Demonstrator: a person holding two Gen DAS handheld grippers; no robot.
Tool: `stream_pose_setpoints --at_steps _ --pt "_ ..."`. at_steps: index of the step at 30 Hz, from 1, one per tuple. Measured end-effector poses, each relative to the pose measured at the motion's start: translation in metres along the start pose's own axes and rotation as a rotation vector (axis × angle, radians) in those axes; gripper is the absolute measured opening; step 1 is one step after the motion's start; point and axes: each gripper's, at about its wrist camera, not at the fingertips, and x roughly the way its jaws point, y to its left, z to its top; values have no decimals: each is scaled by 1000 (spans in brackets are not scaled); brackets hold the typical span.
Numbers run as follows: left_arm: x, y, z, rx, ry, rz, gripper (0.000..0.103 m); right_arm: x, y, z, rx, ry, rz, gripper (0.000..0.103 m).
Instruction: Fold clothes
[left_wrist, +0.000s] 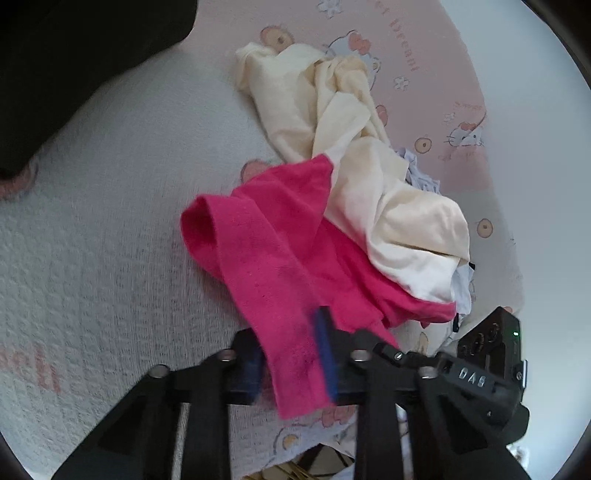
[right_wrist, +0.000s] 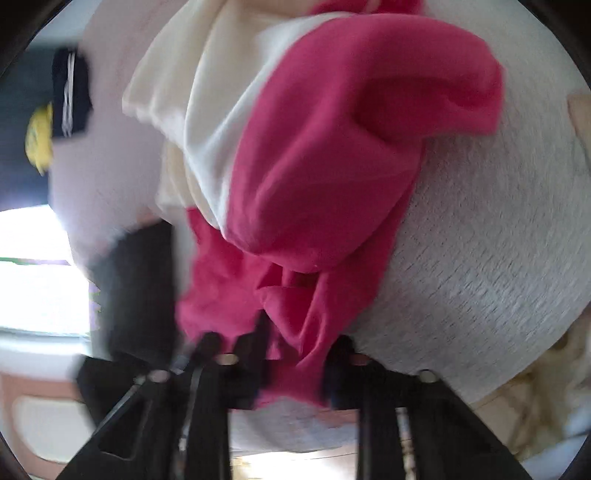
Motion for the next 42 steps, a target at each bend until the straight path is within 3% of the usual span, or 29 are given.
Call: stream_pose_setpoints --at_steps 3,9,19,22,26,31,32,34,35,38,42 --pt "-11 -13 8 68 -29 6 12 -2 17 -3 -72 -14 5 14" --pt "-51 -30 27 84 -101 -96 11 -5 65 -11 -156 -14 84 13" --pt "-132 -41 59 157 -243 -111 11 -17 147 -27 -297 -30 187 13" --pt "-152 -39 65 182 -284 -95 11 -13 166 -39 -351 -17 177 13" --pt "-162 -27 67 216 -312 13 11 -10 173 -43 -382 -10 148 13" --pt "-149 -5 64 241 -281 185 11 4 160 -46 -343 -11 87 13" --pt "-147 -1 63 244 -271 207 11 5 156 -46 -332 -15 73 16" --pt "-143 4 59 238 -250 224 11 3 152 -47 -310 -25 30 42" --pt "-141 6 58 232 -241 225 11 3 151 -48 -298 -30 6 48" --pt "-141 9 55 212 -241 209 11 4 144 -40 -282 -44 -27 49" --pt "-148 8 54 224 -261 244 11 -3 144 -34 -259 -33 -64 54"
